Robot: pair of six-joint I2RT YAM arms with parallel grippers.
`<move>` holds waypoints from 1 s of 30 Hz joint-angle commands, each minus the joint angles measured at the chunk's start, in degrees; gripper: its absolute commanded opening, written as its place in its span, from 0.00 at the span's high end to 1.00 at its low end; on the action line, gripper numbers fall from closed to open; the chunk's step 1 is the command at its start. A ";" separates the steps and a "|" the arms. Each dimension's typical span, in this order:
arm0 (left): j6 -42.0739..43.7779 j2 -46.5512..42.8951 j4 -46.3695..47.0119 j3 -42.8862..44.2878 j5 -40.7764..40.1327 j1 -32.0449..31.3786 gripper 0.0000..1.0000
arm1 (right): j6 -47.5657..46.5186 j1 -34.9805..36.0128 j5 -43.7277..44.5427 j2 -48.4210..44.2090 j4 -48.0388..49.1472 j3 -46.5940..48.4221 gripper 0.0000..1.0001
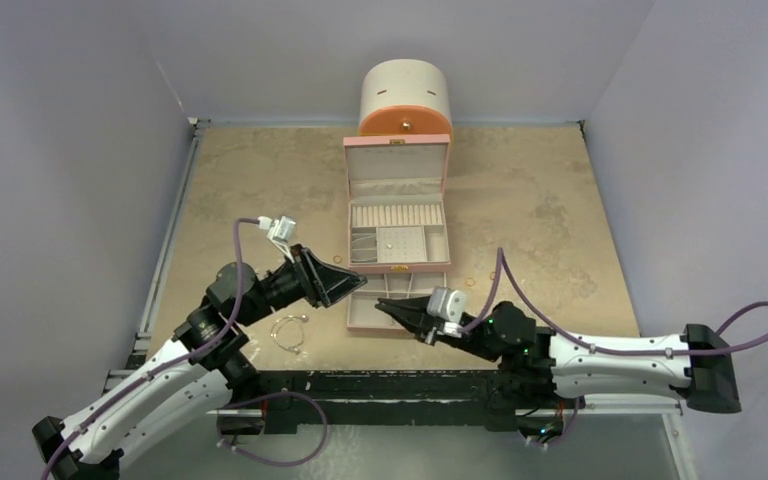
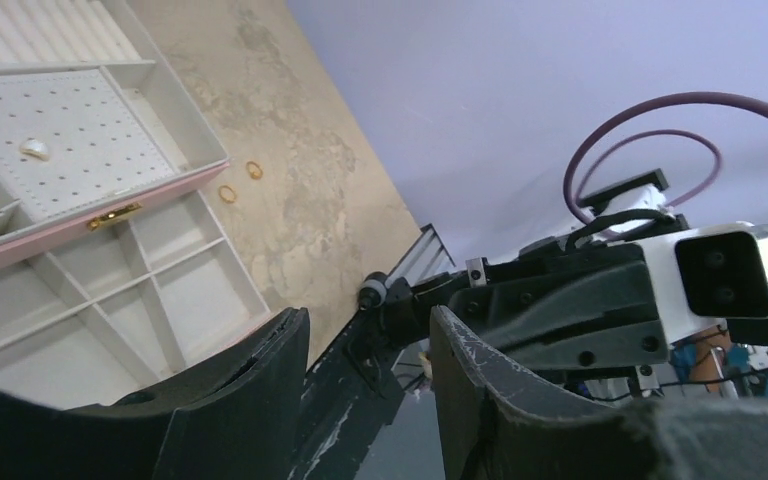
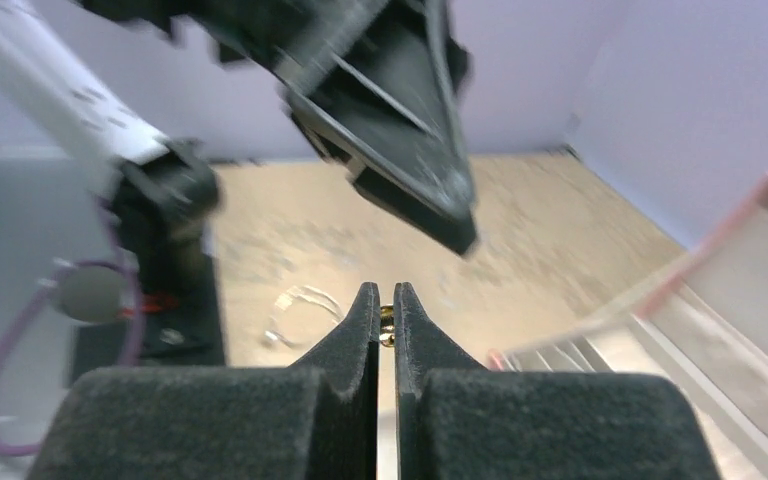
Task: Organize the mixed jewelry
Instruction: Place the jewelry in the jewelry box.
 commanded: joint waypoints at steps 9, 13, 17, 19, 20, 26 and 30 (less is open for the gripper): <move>13.68 0.38 -17.76 11.91 -15.99 0.06 0.53 | 12.48 -25.65 8.77 15.33 -13.84 8.26 1.00; 19.46 0.77 -24.46 15.32 -20.11 0.06 0.53 | 16.43 -30.12 7.47 24.00 -18.72 13.27 1.00; 23.68 -0.03 -26.24 15.70 -22.12 0.06 0.53 | 18.64 -31.41 9.61 30.54 -21.60 17.17 1.00; 25.51 -0.17 -26.45 15.71 -22.08 0.06 0.53 | 18.71 -31.74 11.49 33.51 -23.53 19.25 1.00; 26.42 -0.16 -26.47 15.64 -21.91 0.06 0.53 | 18.70 -31.78 11.92 34.69 -23.87 19.98 1.00; 30.71 0.02 -26.36 14.33 -20.55 0.03 0.53 | 18.20 -32.22 13.80 39.85 -25.83 23.76 0.95; 31.26 -0.16 -25.89 13.84 -18.95 0.02 0.53 | 18.83 -32.18 13.28 39.04 -26.54 24.43 0.81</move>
